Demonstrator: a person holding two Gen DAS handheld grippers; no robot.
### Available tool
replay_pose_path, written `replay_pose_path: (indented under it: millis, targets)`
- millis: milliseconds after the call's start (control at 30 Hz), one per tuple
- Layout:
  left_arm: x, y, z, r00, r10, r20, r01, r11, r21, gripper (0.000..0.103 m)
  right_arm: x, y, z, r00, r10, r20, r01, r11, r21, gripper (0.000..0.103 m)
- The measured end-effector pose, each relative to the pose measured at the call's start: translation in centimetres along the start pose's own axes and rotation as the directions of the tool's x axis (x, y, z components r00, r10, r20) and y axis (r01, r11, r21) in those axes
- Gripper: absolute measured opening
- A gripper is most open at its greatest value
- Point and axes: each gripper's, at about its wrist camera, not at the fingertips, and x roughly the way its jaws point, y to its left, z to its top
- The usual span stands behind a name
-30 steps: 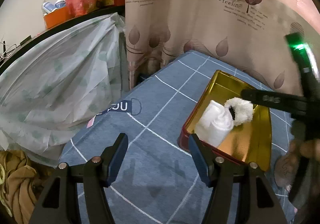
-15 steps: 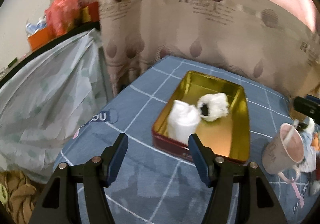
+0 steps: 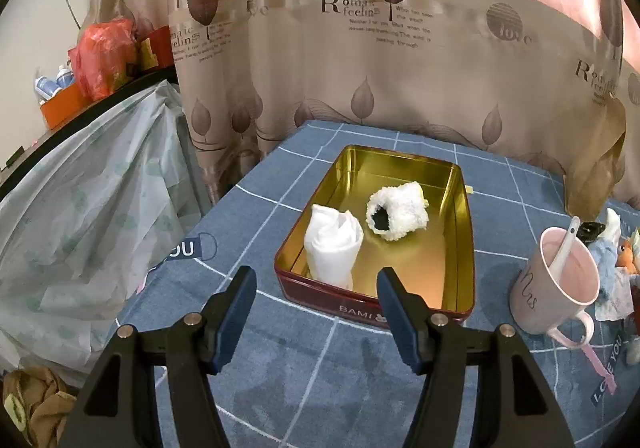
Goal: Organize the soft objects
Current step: 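Grasp the pink wet-wipe pack with the right tool while the left tool grasps the red-white sock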
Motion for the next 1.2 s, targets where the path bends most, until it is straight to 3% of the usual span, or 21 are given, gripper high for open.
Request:
replay_pose_path:
  millis: [233,300,400,600,800,933,1200]
  targets:
    - [-1.2,-1.5,0.1,1.0,-0.005,0.03,0.003,0.999,0.049,0.064,1.8,-5.4,-2.0,0.996,-0.062,-0.061,0.065,0.996,0.062,0.071]
    - [-1.7,-2.1,0.2,0.999,-0.013,0.044,0.01,0.998,0.068,0.064,2.4,-6.1,-2.6,0.994,-0.073,-0.079,0.077,0.996,0.053,0.065]
    - [-2.7,-3.3,0.5,0.997,-0.062,0.041,0.059,0.995,0.076,0.064,3.5,-7.1,-3.2,0.992,-0.071,-0.106,0.077,0.995,0.061,0.054]
    - [-4.4,-7.4,1.1,0.991,-0.128,0.042,0.121,0.983,0.141,0.064,5.5,-8.5,-4.3,0.99,-0.032,-0.137,0.047,0.993,0.104,0.054]
    - [-5.6,-12.9,1.0,0.97,-0.242,0.011,0.234,0.946,0.224,0.064,8.0,-9.0,-4.7,0.987,-0.02,-0.157,0.04,0.991,0.129,0.054]
    - [-5.8,-16.9,0.3,0.947,-0.318,-0.046,0.318,0.91,0.266,0.064,9.0,-9.2,-4.8,0.989,-0.023,-0.145,0.043,0.99,0.138,0.054]
    - [-6.4,-23.8,-1.3,0.909,-0.4,-0.12,0.415,0.838,0.354,0.064,9.7,-9.9,-5.3,0.993,-0.018,-0.115,0.037,0.985,0.17,0.045]
